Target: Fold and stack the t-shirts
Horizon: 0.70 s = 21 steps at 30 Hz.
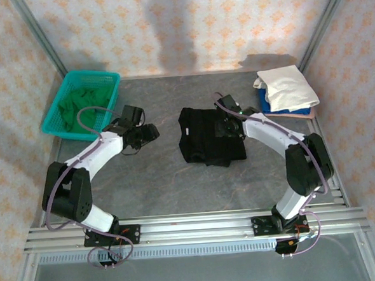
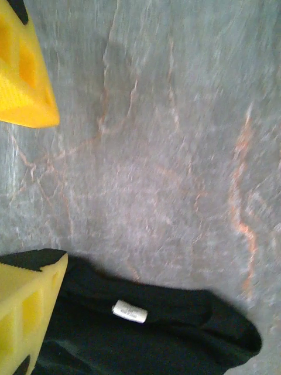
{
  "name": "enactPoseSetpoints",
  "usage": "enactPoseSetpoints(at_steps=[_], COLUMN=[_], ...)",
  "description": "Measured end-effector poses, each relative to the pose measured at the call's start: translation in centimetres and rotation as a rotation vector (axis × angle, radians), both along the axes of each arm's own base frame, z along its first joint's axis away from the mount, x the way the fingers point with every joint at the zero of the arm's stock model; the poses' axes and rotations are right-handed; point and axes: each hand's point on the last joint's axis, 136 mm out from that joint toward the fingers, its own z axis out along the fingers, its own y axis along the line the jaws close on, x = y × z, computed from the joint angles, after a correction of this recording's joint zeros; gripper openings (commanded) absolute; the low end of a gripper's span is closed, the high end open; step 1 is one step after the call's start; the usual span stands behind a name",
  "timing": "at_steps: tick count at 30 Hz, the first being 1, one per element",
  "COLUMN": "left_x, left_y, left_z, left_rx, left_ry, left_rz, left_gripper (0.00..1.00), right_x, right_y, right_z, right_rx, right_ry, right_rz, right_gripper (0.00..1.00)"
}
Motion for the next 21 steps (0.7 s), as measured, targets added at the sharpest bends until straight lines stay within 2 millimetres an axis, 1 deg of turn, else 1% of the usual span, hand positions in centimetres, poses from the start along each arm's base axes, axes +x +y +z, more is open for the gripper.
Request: enactPoseSetpoints(at_steps=[1, 3, 6, 7, 10, 11, 13, 15, 16, 18, 19, 21], left_x=[0.0, -0.1, -0.4, -0.5, -0.9, -0.9, -1.1, -1.1, -1.0, -0.6, -0.3, -0.1], left_y=[0.5, 0.8, 0.9, 0.9, 1.0, 1.0, 1.0, 0.8, 0.6, 0.1, -0.3, -1.3], left_z=[0.1, 0.0, -0.4, -0.6, -1.0, -1.1, -1.3, -1.5, -1.7, -2.2, -2.6, -3.4], left_rx=[0.005, 0.008, 0.013, 0.013, 0.016, 0.016, 0.016, 0.008, -0.002, -0.025, -0.035, -0.038], left_ry=[0.0, 0.004, 0.015, 0.02, 0.031, 0.033, 0.038, 0.043, 0.045, 0.046, 0.048, 0.056], left_rz=[0.009, 0.016, 0.01, 0.01, 0.009, 0.009, 0.009, 0.004, -0.001, -0.009, -0.016, -0.04], left_gripper=[0.59, 0.59, 0.59, 0.59, 0.6, 0.6, 0.6, 0.58, 0.55, 0.51, 0.51, 0.5], right_x=[0.0, -0.1, -0.1, -0.2, -0.2, -0.1, 0.1, 0.5, 0.9, 1.5, 1.9, 2.2], right_y=[0.4, 1.5, 3.3, 3.9, 4.9, 5.1, 5.8, 6.9, 7.5, 8.7, 9.2, 9.9], right_z=[0.1, -0.3, -2.2, -3.1, -5.3, -5.6, -5.5, -4.7, -4.2, -3.6, -3.4, -3.7], right_rx=[0.008, 0.019, 0.023, 0.022, 0.01, 0.006, 0.007, 0.022, 0.034, 0.058, 0.067, 0.079], right_ry=[-0.006, 0.004, 0.044, 0.067, 0.127, 0.136, 0.139, 0.121, 0.112, 0.096, 0.089, 0.094], right_rz=[0.008, 0.033, 0.069, 0.079, 0.091, 0.092, 0.094, 0.099, 0.099, 0.098, 0.094, 0.088], right_gripper=[0.66, 0.66, 0.64, 0.64, 0.64, 0.64, 0.63, 0.62, 0.61, 0.6, 0.6, 0.59])
